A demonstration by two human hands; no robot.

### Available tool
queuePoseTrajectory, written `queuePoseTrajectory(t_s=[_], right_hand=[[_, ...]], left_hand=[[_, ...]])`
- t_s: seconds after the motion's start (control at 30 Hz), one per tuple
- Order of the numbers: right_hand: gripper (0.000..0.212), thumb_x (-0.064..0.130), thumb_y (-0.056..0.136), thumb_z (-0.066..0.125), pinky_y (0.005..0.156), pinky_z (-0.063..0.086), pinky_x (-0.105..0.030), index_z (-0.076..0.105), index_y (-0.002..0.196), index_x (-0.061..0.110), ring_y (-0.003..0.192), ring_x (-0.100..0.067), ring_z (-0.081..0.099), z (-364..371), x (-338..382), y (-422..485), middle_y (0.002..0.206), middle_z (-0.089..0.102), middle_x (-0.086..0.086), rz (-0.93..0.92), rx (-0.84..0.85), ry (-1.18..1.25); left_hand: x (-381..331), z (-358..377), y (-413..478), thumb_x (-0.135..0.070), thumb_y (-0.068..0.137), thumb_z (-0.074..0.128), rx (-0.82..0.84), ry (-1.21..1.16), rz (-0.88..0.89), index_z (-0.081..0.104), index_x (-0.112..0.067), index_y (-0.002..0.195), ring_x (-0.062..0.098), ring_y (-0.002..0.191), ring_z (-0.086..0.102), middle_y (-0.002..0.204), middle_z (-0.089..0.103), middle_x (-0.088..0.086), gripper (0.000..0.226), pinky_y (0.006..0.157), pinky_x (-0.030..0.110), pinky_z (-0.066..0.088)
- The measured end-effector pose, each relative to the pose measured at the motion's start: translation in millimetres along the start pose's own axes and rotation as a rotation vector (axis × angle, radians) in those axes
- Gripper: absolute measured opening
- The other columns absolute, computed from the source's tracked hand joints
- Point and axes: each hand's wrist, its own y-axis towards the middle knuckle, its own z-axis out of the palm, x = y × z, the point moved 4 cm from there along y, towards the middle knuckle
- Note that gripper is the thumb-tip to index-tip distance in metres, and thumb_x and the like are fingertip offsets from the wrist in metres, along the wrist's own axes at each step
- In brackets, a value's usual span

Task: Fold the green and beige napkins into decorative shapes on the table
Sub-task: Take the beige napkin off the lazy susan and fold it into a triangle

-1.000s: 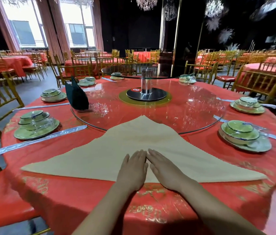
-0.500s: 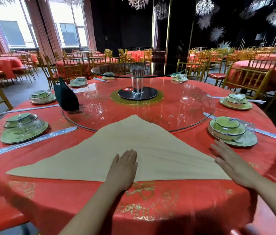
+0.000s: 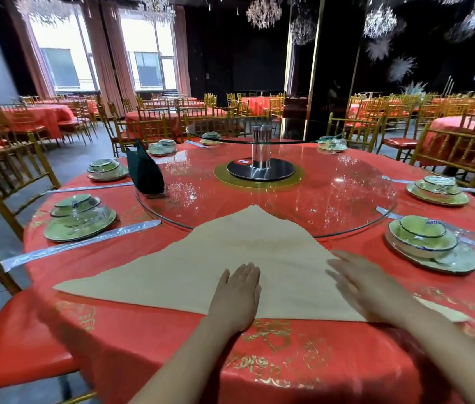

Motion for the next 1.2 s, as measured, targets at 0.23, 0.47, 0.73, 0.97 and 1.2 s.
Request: queuePoseTrajectory(t_s=[0.23,0.47,0.73,0.97,1.2], right_hand=[[0.028,0.021,0.094,0.046,0.092,0.038,-0.027,0.057,0.120,0.018,0.117,-0.015,0.046,29,47,80,0.125,0.051,0.001,0.157,-0.015,0.259],[0.020,0.021,0.087,0.052,0.084,0.045,-0.034,0.063,0.101,0.014,0.103,-0.028,0.054,34,19,166,0.110,0.054,-0.008,0.433,-0.019,0.272],[0.020,0.030,0.085,0.054,0.072,0.043,-0.029,0.062,0.090,0.012,0.103,-0.027,0.060,70,14,235,0.106,0.066,-0.010,0.526,0.193,0.218],[0.025,0.025,0.080,0.061,0.059,0.041,-0.025,0.048,0.062,0.012,0.066,-0.023,0.053,75,15,255,0.063,0.054,-0.003,0.549,0.272,0.287],[0.027,0.010,0.077,0.061,0.049,0.026,-0.028,0.040,0.060,0.012,0.066,-0.022,0.043,76,25,262,0.063,0.043,-0.005,0.465,0.216,0.409]], left_hand=[[5,-9,8,-0.045,0.087,0.018,-0.122,-0.456,0.006,0.031,-0.016,0.140,0.014,0.134,0.035,0.147,0.035,0.002,0.062,0.111,0.035,0.028],[93,-62,35,-0.014,0.093,0.052,-0.323,-0.525,-0.287,0.050,-0.010,0.125,0.002,0.093,0.056,0.124,0.052,0.000,0.033,0.073,0.008,0.044],[164,-55,83,-0.045,0.084,0.059,-0.256,-0.188,-0.497,0.057,-0.025,0.108,0.019,0.110,0.055,0.112,0.063,-0.007,0.031,0.090,0.034,0.041],[172,-50,95,-0.043,0.082,0.062,-0.230,-0.223,-0.543,0.057,-0.023,0.090,0.022,0.105,0.054,0.107,0.062,-0.003,0.022,0.088,0.037,0.036],[172,-50,96,-0.029,0.087,0.058,-0.279,-0.352,-0.530,0.042,-0.024,0.063,0.022,0.086,0.055,0.078,0.058,-0.005,0.029,0.074,0.034,0.031]])
